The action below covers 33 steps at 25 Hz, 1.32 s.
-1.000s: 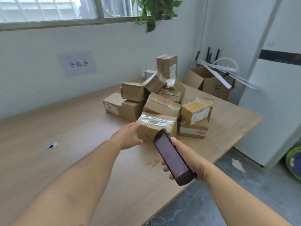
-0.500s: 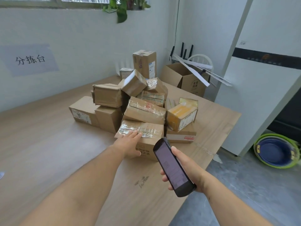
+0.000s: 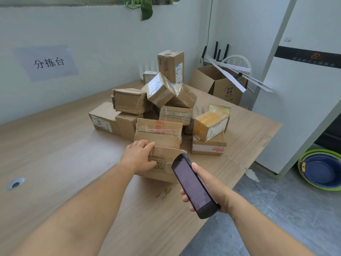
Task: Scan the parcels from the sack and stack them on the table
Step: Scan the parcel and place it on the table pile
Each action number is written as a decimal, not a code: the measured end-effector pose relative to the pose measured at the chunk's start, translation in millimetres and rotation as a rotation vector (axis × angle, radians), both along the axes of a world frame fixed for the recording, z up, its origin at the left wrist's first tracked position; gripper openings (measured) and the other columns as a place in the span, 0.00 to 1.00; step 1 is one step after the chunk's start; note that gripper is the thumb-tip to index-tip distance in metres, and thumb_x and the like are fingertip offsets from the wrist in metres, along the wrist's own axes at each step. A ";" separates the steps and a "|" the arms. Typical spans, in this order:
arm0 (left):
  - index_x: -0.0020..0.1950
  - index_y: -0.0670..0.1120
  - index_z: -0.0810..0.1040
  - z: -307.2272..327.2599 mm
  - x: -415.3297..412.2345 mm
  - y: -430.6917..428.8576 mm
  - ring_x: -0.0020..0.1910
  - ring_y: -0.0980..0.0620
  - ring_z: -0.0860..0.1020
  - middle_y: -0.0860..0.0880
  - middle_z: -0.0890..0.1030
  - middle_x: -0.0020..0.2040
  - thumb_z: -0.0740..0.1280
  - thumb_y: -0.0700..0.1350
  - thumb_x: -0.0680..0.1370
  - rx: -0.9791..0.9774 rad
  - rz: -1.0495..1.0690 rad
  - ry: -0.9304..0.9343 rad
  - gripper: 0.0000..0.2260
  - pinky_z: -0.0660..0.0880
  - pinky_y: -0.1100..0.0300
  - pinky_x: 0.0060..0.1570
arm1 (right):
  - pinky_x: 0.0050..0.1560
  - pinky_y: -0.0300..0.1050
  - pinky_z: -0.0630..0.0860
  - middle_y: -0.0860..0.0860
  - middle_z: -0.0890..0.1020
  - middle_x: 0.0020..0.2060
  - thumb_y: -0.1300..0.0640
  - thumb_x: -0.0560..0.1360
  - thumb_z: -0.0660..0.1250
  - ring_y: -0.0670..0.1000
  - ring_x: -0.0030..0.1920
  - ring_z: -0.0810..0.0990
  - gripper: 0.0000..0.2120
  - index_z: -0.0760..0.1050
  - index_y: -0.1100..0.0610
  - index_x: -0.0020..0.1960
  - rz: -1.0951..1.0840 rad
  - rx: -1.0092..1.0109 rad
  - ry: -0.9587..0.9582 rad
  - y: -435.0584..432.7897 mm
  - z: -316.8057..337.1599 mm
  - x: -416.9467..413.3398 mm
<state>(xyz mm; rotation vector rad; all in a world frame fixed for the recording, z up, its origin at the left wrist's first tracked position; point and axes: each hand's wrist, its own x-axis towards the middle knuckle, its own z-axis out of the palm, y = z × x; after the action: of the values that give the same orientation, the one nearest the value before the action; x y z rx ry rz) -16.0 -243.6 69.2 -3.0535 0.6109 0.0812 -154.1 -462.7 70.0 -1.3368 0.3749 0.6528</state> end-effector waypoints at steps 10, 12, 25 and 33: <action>0.73 0.55 0.66 -2.6 -35.4 18.4 0.67 0.51 0.67 0.51 0.69 0.71 0.60 0.58 0.79 -0.031 0.084 0.194 0.23 0.70 0.54 0.62 | 0.40 0.50 0.81 0.58 0.83 0.43 0.31 0.76 0.55 0.54 0.41 0.82 0.36 0.77 0.63 0.61 0.045 -0.027 -0.025 1.8 2.9 -12.2; 0.78 0.54 0.56 -2.6 -40.9 21.7 0.73 0.49 0.61 0.51 0.58 0.77 0.63 0.56 0.77 0.058 0.115 0.307 0.31 0.66 0.51 0.68 | 0.40 0.50 0.81 0.58 0.83 0.44 0.31 0.76 0.56 0.54 0.41 0.82 0.36 0.77 0.63 0.61 0.049 -0.035 -0.024 2.1 2.8 -14.4; 0.71 0.48 0.65 -22.2 -70.9 56.7 0.70 0.46 0.65 0.45 0.62 0.74 0.71 0.66 0.68 0.061 0.419 0.459 0.38 0.68 0.49 0.63 | 0.41 0.51 0.81 0.58 0.83 0.44 0.30 0.76 0.56 0.54 0.41 0.83 0.37 0.78 0.63 0.60 0.141 -0.040 -0.003 25.5 -12.9 -16.0; 0.60 0.47 0.69 -28.7 -100.0 96.1 0.53 0.43 0.76 0.45 0.73 0.60 0.67 0.57 0.76 -0.409 0.710 0.613 0.19 0.81 0.50 0.37 | 0.41 0.52 0.81 0.57 0.82 0.44 0.30 0.76 0.57 0.54 0.42 0.83 0.36 0.79 0.62 0.59 0.236 -0.049 0.022 61.6 -28.7 -15.9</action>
<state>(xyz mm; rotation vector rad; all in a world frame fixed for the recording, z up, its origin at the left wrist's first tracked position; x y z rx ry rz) -116.0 -147.5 40.5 -3.4413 -0.5740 1.0382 -169.9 -401.1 41.3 -1.4341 0.2540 0.8592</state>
